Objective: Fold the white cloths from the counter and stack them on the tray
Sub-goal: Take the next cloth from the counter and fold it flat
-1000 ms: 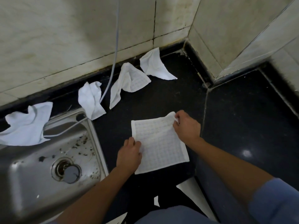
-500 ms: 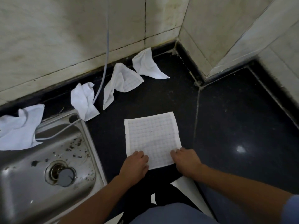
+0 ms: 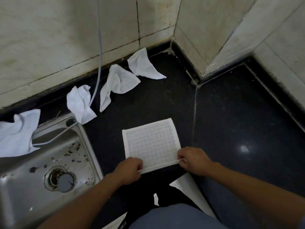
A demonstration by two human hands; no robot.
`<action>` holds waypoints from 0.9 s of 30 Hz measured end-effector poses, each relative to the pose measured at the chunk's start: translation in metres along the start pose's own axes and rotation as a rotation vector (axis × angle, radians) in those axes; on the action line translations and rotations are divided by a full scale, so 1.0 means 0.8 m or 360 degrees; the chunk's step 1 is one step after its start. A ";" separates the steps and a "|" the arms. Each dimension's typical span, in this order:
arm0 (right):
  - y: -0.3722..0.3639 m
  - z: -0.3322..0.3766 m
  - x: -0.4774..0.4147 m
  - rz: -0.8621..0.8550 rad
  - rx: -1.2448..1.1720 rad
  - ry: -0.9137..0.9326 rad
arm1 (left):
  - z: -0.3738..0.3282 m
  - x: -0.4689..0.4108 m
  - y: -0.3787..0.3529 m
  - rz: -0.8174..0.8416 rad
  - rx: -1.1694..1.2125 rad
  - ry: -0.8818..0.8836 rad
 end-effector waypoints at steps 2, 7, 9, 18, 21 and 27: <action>0.013 -0.007 0.002 0.0000 -0.0195 -0.0124 | 0.012 0.004 0.017 0.0044 0.0121 -0.0003; 0.070 -0.015 -0.039 -0.0291 -0.0555 -0.0244 | 0.052 0.004 0.081 -0.0262 0.0505 0.0207; 0.087 -0.012 -0.068 -0.0390 -0.0540 -0.0258 | 0.063 -0.005 0.104 -0.0427 0.0507 0.0305; 0.076 -0.014 -0.149 -0.0387 -0.0156 -0.0493 | 0.091 -0.062 0.114 -0.0706 0.0464 0.0769; 0.073 -0.010 -0.143 -0.0444 0.0016 -0.0440 | 0.089 -0.056 0.109 -0.0830 0.0333 0.0949; 0.032 0.036 -0.100 -0.0418 0.0015 0.0041 | 0.029 -0.030 0.086 -0.0871 0.0015 0.0438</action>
Point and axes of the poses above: each hand's wrist, its own x-axis away from the middle knuckle, its own y-axis out of the back of the hand, z = x × y, the point moved 4 cm from there along -x, towards the middle knuckle, and after that the axes turned 8 degrees about -x, right-handed, at the moved point
